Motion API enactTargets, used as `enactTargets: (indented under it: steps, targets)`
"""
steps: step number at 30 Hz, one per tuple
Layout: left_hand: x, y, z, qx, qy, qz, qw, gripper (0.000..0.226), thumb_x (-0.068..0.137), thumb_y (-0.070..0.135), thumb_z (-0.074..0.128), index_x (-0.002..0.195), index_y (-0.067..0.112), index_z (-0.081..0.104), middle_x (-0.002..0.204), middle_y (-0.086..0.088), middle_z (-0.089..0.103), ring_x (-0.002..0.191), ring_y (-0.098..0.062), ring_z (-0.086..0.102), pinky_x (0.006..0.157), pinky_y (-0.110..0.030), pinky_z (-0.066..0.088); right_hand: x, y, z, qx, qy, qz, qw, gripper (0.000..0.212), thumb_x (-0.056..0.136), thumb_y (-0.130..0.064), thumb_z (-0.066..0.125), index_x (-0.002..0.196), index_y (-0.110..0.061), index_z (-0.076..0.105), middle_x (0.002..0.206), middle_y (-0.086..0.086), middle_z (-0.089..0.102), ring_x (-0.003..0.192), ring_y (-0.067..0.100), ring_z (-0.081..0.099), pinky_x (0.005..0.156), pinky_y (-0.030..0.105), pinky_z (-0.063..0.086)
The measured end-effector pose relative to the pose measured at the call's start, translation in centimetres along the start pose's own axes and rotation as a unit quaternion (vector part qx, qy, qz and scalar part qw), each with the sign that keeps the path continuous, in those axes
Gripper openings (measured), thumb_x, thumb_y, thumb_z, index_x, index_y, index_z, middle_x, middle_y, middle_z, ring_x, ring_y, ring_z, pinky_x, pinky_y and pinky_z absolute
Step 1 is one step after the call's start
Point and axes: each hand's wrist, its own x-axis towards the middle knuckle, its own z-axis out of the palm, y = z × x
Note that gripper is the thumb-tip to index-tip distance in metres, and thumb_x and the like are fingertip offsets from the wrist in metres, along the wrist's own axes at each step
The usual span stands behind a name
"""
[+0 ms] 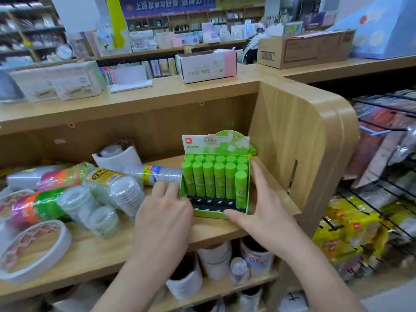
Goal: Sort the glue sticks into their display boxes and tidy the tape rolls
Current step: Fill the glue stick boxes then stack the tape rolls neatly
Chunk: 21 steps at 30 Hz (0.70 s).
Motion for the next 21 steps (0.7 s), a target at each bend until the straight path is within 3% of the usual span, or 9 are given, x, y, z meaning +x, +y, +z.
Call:
enactTargets:
  steps: [3,7,12,15,17,18,21]
  targets:
    - [0.6,0.4,-0.3,0.015,-0.013,-0.006,1.000,0.022,0.049,0.006,0.078,0.054,0.011,0.058,0.068,-0.012,0.051,0.072,-0.034,0.049,0.052,-0.040,0.043,0.9,0.0,0.2,-0.002,0.011,-0.026,1.000,0.118,0.070,-0.045,0.080,0.152,-0.036,-0.004,0.155,-0.010,0.028,0.140,0.010,0.028,0.115,0.033,0.026]
    - [0.3,0.7,0.2,-0.023,-0.018,0.023,0.999,0.025,0.063,0.029,0.078,0.068,0.018,0.056,0.078,-0.006,0.055,0.077,-0.030,0.051,0.059,-0.041,0.049,1.0,0.0,-1.0,-0.019,-0.021,-0.044,0.999,0.116,0.071,-0.041,0.081,0.151,-0.037,-0.003,0.151,-0.011,0.030,0.138,0.009,0.029,0.106,0.021,0.024]
    - [-1.5,1.2,-0.1,-0.117,0.001,0.060,0.991,0.021,0.078,0.044,0.051,0.076,0.024,0.051,0.089,0.004,0.051,0.086,-0.021,0.049,0.071,-0.032,0.046,0.7,0.4,-3.1,-0.034,-0.090,-0.042,0.994,0.123,0.069,-0.041,0.083,0.152,-0.038,-0.008,0.158,-0.019,0.014,0.143,0.001,0.018,0.116,0.029,0.022]
    - [-1.9,1.3,-0.5,-0.258,0.091,-0.013,0.962,0.014,0.079,0.032,0.054,0.084,0.020,0.050,0.093,0.006,0.047,0.085,-0.015,0.048,0.075,-0.023,0.037,0.5,0.6,-3.9,-0.033,-0.126,-0.047,0.990,0.123,0.071,-0.039,0.082,0.150,-0.043,-0.012,0.157,-0.024,0.008,0.142,-0.001,0.014,0.114,0.024,0.018]
    - [-1.2,1.1,-0.7,-0.272,0.142,-0.075,0.949,0.018,0.083,0.029,0.050,0.093,0.015,0.048,0.093,0.004,0.045,0.085,-0.016,0.047,0.075,-0.019,0.031,0.5,0.6,-4.1,-0.039,-0.140,-0.044,0.988,0.121,0.074,-0.038,0.081,0.149,-0.043,-0.014,0.157,-0.025,0.002,0.143,-0.002,0.012,0.113,0.021,0.014]
    - [-0.7,1.1,-0.8,-0.285,0.135,-0.110,0.943,0.022,0.087,0.032,0.049,0.099,0.015,0.046,0.097,0.003,0.046,0.088,-0.018,0.048,0.075,-0.017,0.028,0.6,0.7,-4.2,-0.039,-0.145,-0.042,0.988,0.120,0.075,-0.038,0.080,0.149,-0.043,-0.015,0.156,-0.026,0.001,0.143,-0.002,0.011,0.113,0.020,0.013]
    - [1.2,1.3,-0.7,-0.379,0.017,-0.217,0.899,0.034,0.091,0.050,0.042,0.116,0.028,0.033,0.119,0.007,0.045,0.110,-0.019,0.050,0.078,-0.024,0.028,0.8,0.9,-4.3,-0.034,-0.152,-0.035,0.987,0.115,0.080,-0.034,0.077,0.148,-0.045,-0.015,0.155,-0.027,0.004,0.138,-0.006,0.012,0.111,0.018,0.015]
